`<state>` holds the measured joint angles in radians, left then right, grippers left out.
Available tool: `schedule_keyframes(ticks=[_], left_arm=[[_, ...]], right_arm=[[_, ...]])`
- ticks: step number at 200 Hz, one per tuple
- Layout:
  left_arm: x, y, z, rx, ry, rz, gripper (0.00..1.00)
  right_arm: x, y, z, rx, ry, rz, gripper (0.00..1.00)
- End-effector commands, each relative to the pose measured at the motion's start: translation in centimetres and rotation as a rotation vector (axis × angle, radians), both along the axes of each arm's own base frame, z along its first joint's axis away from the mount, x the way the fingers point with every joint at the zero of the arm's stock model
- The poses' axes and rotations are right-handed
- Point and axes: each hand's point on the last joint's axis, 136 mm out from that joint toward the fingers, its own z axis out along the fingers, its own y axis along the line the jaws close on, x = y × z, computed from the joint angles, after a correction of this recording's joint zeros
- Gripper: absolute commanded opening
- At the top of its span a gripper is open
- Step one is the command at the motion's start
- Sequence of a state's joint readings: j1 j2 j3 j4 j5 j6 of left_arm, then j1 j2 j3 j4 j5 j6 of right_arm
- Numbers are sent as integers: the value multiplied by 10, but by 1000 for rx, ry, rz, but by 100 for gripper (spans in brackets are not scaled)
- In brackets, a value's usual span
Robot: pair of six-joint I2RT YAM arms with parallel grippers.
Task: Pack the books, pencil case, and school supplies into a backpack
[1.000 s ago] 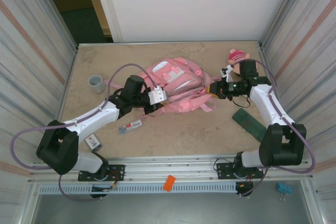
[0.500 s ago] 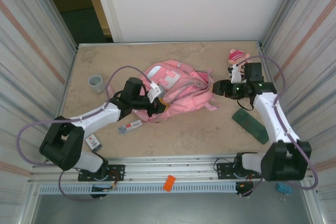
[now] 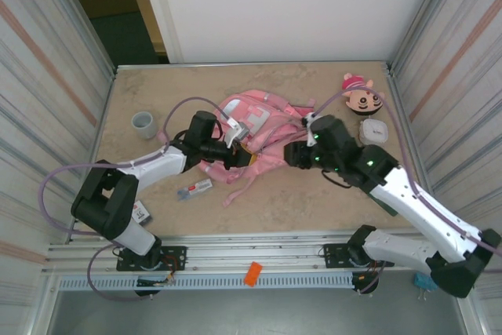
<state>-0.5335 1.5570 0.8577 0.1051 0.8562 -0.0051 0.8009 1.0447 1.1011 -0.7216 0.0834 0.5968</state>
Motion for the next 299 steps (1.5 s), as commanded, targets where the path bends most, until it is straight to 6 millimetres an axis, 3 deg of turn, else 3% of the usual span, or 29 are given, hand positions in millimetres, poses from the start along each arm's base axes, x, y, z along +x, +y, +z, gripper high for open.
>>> schedule_keyframes(ticks=[1,42,75,120,159,179,202,264,299], left_arm=[[-16,-5,8,-47,162,-64,0],[-16,-7,11,-51,168,-79,0],[-18,-6,14,-57,163,-84,0],[-21,-7,17,-68,160,-102,0],[-21,-6,14,-61,160,-101,0],[-20,-6,14,-58,156,-100,0],[-18,-5,13,-46,149,-88,0],[-20,2,8,8,114,-70,0],[-17,8,-2,69,103,-35,0]], right_arm=[[17,18,-11,5,-8,-116,44],[28,68,-42,11,68,-59,45],[42,75,-59,-24,70,-108,45],[59,55,-67,-129,37,-245,41],[65,28,-67,-277,8,-326,23],[65,30,-66,-269,0,-309,21],[64,32,-68,-267,3,-293,10],[64,-6,-59,-336,20,-329,1],[63,-9,-44,-306,40,-265,0]])
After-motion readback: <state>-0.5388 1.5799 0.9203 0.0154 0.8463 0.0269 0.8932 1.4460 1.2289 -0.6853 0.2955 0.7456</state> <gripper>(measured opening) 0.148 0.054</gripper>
